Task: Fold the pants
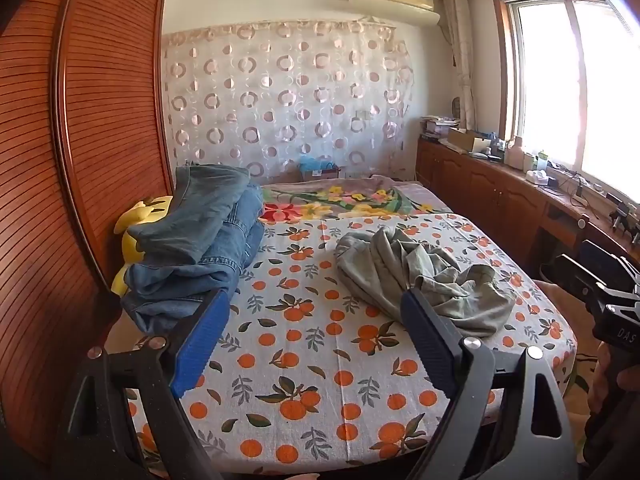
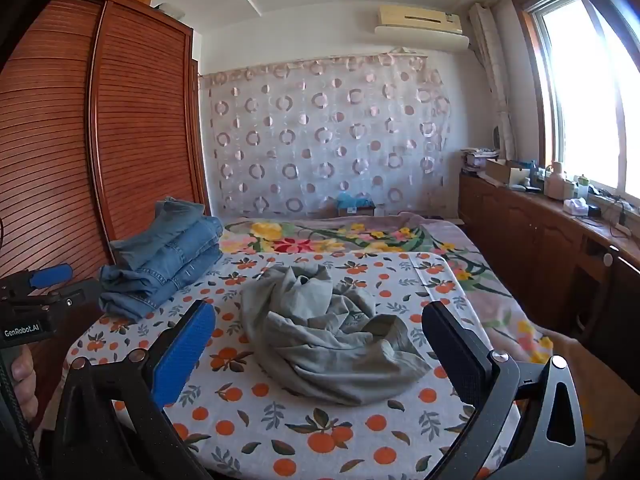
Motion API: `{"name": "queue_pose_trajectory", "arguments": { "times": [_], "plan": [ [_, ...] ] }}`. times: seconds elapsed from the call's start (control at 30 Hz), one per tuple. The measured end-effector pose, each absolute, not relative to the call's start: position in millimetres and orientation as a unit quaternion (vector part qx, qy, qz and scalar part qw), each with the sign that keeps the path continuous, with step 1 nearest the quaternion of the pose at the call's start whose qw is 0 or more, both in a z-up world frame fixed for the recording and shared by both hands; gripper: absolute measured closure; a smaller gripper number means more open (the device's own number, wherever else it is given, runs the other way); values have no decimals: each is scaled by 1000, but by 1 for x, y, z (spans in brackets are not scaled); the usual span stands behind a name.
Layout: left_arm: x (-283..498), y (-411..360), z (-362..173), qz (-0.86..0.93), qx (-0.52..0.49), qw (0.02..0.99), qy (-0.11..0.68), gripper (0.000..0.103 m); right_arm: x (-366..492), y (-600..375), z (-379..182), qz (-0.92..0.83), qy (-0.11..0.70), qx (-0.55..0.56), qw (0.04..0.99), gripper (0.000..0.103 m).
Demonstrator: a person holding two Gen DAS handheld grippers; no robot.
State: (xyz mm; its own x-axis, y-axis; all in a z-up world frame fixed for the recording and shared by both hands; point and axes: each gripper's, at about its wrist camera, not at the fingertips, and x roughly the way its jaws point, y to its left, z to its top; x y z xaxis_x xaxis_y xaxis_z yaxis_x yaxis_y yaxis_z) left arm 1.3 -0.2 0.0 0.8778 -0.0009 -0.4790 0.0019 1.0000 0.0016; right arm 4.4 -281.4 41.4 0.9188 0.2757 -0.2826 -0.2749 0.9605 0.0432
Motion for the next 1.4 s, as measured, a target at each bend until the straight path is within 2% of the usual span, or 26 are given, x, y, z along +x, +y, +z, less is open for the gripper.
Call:
{"name": "queue_pose_trajectory", "arguments": {
  "times": [1.4],
  "plan": [
    [-4, 1, 6, 0, -5, 973, 233, 15, 0, -282, 43, 139, 143, 8, 980, 0]
  ]
}}
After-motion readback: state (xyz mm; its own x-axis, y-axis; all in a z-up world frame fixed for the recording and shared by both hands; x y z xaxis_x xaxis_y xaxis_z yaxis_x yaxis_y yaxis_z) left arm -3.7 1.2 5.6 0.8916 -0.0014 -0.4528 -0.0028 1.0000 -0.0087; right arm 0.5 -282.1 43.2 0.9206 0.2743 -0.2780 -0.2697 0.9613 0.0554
